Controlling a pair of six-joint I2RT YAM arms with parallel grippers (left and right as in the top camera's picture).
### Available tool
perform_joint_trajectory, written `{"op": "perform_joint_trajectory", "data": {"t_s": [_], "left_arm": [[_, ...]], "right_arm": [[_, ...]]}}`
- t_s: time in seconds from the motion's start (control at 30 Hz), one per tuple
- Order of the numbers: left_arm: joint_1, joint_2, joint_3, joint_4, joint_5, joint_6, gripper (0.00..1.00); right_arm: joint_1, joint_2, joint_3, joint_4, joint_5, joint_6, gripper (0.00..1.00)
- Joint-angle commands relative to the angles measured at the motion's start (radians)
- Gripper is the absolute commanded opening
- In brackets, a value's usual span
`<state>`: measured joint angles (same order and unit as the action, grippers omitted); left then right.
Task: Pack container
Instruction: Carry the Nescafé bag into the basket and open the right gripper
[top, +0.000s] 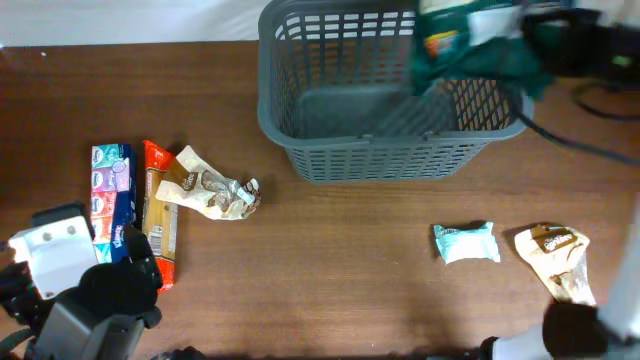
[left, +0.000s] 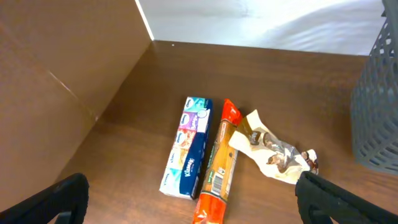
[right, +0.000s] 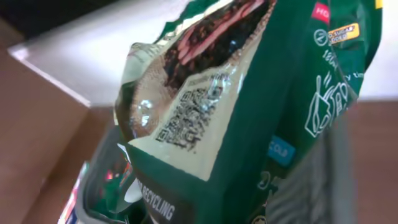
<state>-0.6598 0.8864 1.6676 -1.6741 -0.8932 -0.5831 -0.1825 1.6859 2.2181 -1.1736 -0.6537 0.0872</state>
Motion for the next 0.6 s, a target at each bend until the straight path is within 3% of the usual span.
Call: {"op": "perform_joint_trajectory", "data": {"t_s": [0.0,0.27,0.37,0.4,0.43,0.57], "left_arm": [[0.004,0.002,0.001,-0.013,0.011,0.013,0.99],[0.004,0.002,0.001,-0.013,0.010,0.013,0.99],[0.004,0.002,0.001,-0.013,0.010,0.013,0.99],[0.004,0.002,0.001,-0.013,0.010,0.013,0.99],[0.004,0.002,0.001,-0.013,0.010,0.013,0.99],[0.004,0.002,0.001,-0.013,0.010,0.013,0.99]], "right_arm": [[0.127,0.094,0.025,-0.031,0.052,-0.063,0.04],[0.280,0.245,0.023,-0.179,0.386,-0.118,0.05],[0.281,0.247,0.023,-0.183,0.413,-0.141,0.78],[0.280,0.247,0.023,-0.183,0.417,-0.141,0.90],[0.280,0.247,0.023,-0.183,0.428,-0.140,0.99],[0.280,0.243,0.040,-0.198,0.458,-0.140,0.99]]}}
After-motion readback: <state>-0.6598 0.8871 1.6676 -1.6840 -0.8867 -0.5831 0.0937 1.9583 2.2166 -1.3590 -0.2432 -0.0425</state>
